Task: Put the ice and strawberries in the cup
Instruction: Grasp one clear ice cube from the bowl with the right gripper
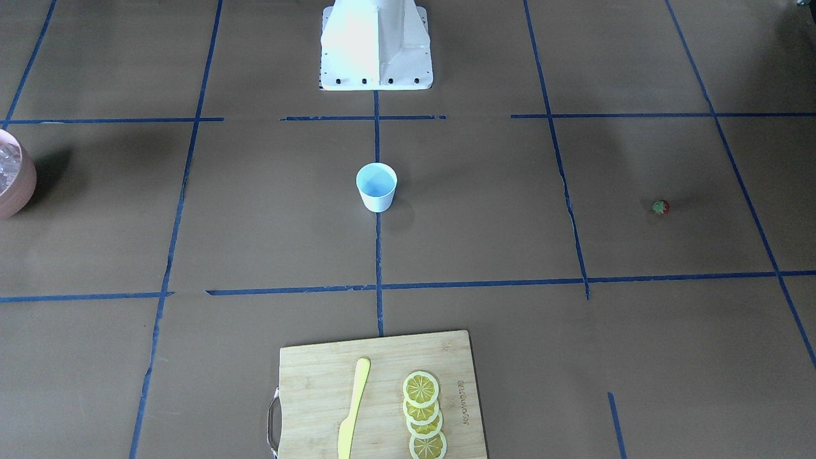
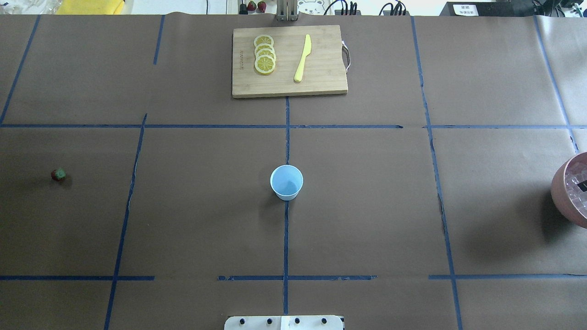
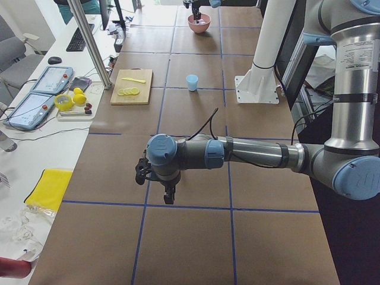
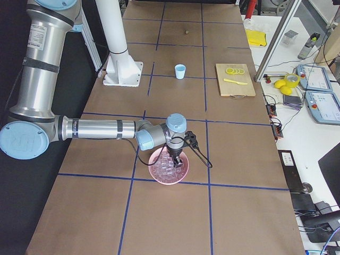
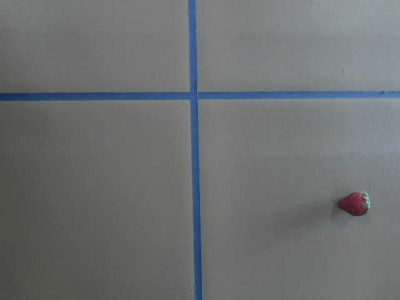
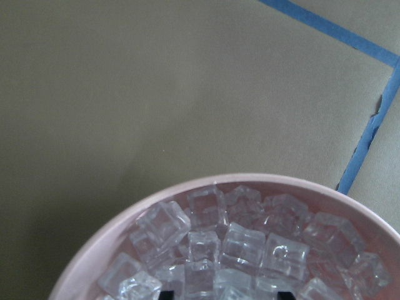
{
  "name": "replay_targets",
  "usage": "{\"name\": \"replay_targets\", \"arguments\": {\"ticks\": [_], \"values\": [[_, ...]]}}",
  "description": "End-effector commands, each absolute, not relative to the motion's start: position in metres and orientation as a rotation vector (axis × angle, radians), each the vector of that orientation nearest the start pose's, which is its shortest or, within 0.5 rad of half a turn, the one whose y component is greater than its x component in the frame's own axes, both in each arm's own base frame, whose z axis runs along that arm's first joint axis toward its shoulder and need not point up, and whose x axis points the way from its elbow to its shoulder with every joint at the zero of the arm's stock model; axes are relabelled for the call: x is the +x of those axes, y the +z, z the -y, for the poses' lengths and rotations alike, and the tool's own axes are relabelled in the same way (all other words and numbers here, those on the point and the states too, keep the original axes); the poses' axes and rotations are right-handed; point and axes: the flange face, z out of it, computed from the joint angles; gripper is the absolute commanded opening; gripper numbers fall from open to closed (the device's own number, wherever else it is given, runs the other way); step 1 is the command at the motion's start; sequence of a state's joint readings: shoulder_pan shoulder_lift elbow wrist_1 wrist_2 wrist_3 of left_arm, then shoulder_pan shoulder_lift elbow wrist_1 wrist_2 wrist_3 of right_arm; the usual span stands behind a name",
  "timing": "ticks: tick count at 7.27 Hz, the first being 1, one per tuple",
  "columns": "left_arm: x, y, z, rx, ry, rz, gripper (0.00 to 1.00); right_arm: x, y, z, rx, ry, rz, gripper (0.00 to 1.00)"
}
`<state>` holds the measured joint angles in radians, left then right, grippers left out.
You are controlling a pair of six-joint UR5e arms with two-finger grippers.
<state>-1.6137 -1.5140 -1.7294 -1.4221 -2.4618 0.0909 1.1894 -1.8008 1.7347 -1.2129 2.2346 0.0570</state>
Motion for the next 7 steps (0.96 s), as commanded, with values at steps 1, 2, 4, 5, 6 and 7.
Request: {"name": "replay_targets", "arguments": {"ticks": [1, 2, 4, 5, 6, 7], "values": [[-0.0756, 0.6137, 0.4599, 0.017, 0.024, -0.892, 1.00, -0.0876, 0.6509, 0.4090, 0.125, -0.407, 0.710, 0.62], [-0.0756, 0.6137, 0.4599, 0.017, 0.024, -0.892, 1.00, -0.0882, 0.6516, 0.4088, 0.123, -0.408, 0.710, 0.61], [-0.0756, 0.6137, 0.4599, 0.017, 0.024, -0.892, 1.00, -0.0885, 0.6525, 0.4079, 0.121, -0.409, 0.710, 0.61], [-0.0756, 0.6137, 0.4599, 0.017, 0.024, -0.892, 1.00, -0.0885, 0.6533, 0.4076, 0.117, -0.409, 0.711, 0.61], [-0.0756, 0.6137, 0.4599, 0.017, 0.024, -0.892, 1.00, -0.0892, 0.6533, 0.4075, 0.117, -0.410, 0.711, 0.61], [-0.0756, 0.6144, 0.4599, 0.015, 0.023, -0.892, 1.00, -0.0891, 0.6535, 0.4074, 0.115, -0.410, 0.711, 0.61]]}}
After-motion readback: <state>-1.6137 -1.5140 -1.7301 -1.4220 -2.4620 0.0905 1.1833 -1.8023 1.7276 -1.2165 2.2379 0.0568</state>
